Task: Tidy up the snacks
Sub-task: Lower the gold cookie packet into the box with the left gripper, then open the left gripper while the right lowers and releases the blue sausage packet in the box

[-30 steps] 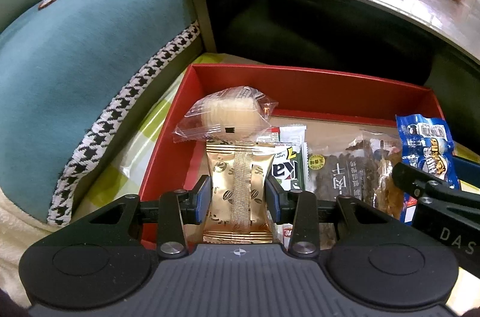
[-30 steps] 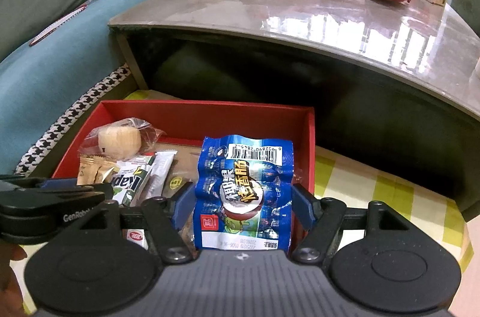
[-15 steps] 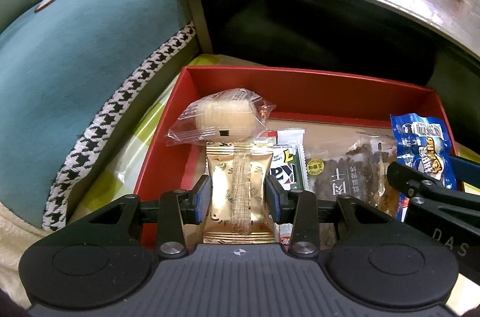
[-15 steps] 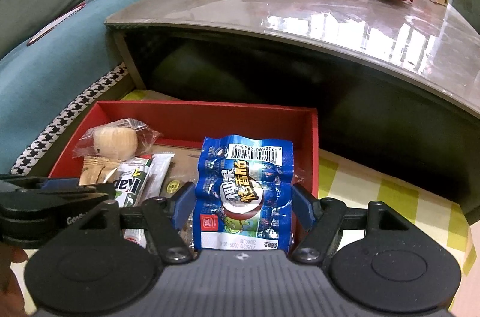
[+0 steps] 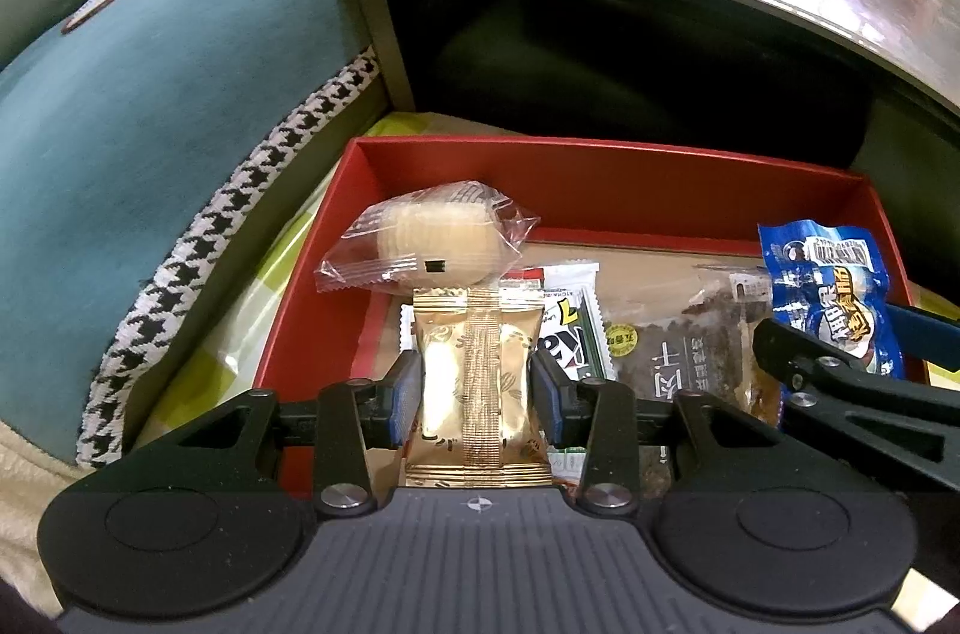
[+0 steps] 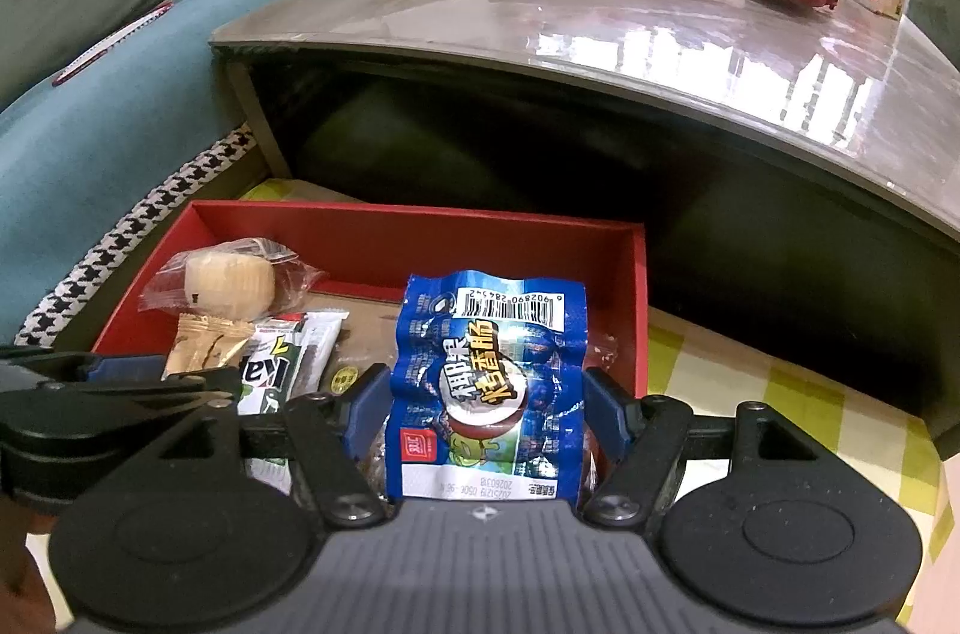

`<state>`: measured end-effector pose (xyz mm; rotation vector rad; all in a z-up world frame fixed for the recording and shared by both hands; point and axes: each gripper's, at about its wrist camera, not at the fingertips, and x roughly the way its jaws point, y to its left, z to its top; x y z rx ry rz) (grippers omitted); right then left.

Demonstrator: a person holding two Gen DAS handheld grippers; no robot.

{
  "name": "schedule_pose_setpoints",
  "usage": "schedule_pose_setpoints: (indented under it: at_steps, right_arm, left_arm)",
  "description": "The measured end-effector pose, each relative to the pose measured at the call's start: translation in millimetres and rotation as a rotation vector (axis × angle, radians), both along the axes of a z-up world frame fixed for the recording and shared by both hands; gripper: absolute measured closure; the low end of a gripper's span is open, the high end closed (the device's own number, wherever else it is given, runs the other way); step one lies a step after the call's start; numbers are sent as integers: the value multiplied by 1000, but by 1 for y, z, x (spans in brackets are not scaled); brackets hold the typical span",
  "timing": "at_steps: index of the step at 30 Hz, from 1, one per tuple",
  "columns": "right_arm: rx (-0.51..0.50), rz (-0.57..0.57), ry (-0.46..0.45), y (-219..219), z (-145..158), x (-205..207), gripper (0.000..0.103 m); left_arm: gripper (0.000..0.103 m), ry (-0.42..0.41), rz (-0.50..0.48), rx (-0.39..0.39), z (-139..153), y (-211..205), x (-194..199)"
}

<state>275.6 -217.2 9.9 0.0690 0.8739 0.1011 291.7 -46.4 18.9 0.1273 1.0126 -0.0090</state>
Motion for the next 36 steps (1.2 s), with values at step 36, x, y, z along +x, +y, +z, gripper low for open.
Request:
schedule_pose_setpoints:
  at_steps: [36]
  right_arm:
    - [-18,5,16,7,0,-4,29]
  left_arm:
    - [45,-4,-10,40,3,2,-8]
